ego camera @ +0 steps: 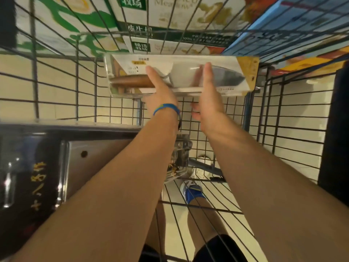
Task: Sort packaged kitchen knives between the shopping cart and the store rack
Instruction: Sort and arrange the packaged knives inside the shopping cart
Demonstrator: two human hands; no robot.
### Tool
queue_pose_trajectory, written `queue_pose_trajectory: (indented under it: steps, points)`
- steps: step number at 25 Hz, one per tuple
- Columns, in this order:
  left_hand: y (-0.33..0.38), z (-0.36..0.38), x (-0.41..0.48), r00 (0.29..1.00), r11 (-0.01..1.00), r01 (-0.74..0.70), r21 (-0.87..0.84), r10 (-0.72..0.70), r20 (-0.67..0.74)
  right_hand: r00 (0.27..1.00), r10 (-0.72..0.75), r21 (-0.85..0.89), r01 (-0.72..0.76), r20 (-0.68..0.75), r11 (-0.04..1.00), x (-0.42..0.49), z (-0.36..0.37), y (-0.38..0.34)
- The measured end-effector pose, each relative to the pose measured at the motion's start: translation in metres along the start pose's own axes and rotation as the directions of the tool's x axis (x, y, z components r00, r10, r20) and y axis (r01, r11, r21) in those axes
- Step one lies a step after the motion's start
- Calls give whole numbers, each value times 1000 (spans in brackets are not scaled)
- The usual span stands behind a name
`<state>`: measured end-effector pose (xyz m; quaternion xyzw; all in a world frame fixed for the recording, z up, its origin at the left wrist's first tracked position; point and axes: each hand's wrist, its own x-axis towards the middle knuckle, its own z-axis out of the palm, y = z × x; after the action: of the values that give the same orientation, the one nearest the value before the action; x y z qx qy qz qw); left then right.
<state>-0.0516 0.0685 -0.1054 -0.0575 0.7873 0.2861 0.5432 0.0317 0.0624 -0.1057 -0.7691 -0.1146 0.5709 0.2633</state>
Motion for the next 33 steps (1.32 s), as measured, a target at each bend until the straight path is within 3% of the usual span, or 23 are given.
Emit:
queue_pose_trajectory:
  steps: [4, 7, 9, 15, 21, 25, 30, 33]
  points:
    - [10, -5, -1, 994, 991, 75, -112, -66, 84, 1000, 24, 83, -25, 15, 996, -8, 3, 17]
    - [7, -9, -1, 989, 993, 100, -67, -92, 118, 987, 160, 47, -160, -1, 986, -11, 2, 24]
    - [0, -9, 3, 986, 991, 123, -54, -116, 120, 986, 163, 47, -162, -25, 986, -7, -2, 28]
    - [-9, -7, 4, 981, 972, 184, -144, -173, 83, 967, 138, -17, -145, -214, 989, 7, -6, 30]
    - [-13, 4, -26, 891, 907, 372, -200, -288, 350, 966, 187, 345, -115, -181, 931, 7, -26, 41]
    - [-32, 7, -33, 862, 858, 445, -257, -333, 381, 958, 170, 99, -151, -232, 984, 3, -27, 51]
    - [-46, 6, -37, 853, 851, 456, -261, -336, 399, 921, 240, 111, -216, -308, 970, -8, -26, 52]
    - [-42, 6, -45, 825, 836, 493, -240, -362, 433, 897, 295, 223, -230, -328, 947, -16, -25, 58]
